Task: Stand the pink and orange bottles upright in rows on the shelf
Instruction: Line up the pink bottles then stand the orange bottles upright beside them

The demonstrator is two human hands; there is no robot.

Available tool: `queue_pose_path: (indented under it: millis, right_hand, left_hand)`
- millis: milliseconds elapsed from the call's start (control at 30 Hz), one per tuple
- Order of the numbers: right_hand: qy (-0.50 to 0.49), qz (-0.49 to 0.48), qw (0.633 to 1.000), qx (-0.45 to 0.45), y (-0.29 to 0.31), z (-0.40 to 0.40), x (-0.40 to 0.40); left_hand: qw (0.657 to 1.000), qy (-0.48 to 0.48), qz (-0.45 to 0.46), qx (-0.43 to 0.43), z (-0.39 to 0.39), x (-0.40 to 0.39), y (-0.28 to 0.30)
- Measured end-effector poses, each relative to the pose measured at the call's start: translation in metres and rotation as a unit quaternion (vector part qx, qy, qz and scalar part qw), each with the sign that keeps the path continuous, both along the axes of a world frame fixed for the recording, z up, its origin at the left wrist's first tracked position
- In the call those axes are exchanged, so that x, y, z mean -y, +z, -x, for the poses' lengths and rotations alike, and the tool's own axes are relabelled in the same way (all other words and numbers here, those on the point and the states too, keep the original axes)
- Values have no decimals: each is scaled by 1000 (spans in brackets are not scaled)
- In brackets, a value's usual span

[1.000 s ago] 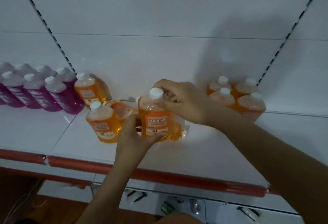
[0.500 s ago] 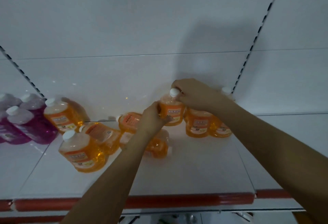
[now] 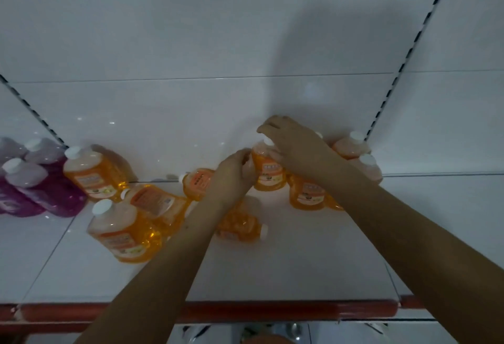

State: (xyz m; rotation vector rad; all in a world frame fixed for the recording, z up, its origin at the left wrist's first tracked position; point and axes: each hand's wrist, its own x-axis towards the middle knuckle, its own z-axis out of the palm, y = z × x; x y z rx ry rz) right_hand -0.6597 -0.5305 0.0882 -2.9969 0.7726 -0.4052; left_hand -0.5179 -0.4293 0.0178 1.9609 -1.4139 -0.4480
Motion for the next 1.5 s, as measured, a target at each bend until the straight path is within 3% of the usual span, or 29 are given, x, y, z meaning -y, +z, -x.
queue_pose_path:
  millis: [67,133,333,533,700,800,867,967,1100,1233,1500]
  right_hand:
    - [17,30,995,93,-7,5,-21]
    - [20,-18,989,144,-24,14,-47]
    - [2,-296,955,21,-97,22,-102]
    - [-55,-404,903,136,-120,16,-114]
    - [-86,-392,891,210,-117,24,-123]
    - [-108,-387,877,265,-97,34,-120]
    - [-99,-342,894,273,-75,36,-113]
    - [-70,-245,939,231,-46,32,-97]
    - [-62,-172,975,129,-24,24,-74]
    - [-55,-133,988,56,-21,18,-55]
    - [-69,-89,993,25,-26,22,-43]
  left_hand:
    - [999,-15,19,44,-12,-27,10]
    - [995,-42,15,93,-27,-59,13]
    - [968,-131,-92,196,-56,-118,-9]
    - [958,-115,-126,228,-54,-113,-22]
    - [964,-94,-129,212,-48,-104,-25]
    - [984,-76,-110,115,-43,-107,-22]
    - [992,-67,-104,31,-31,-106,-21]
    - [994,-57,-78,-52,-8,-96,-22]
    - [998,-14,-34,-60,15,-73,-24]
    - [999,28,-4,-45,30,-53,-26]
    - [996,68,43,-37,44,-25,-34]
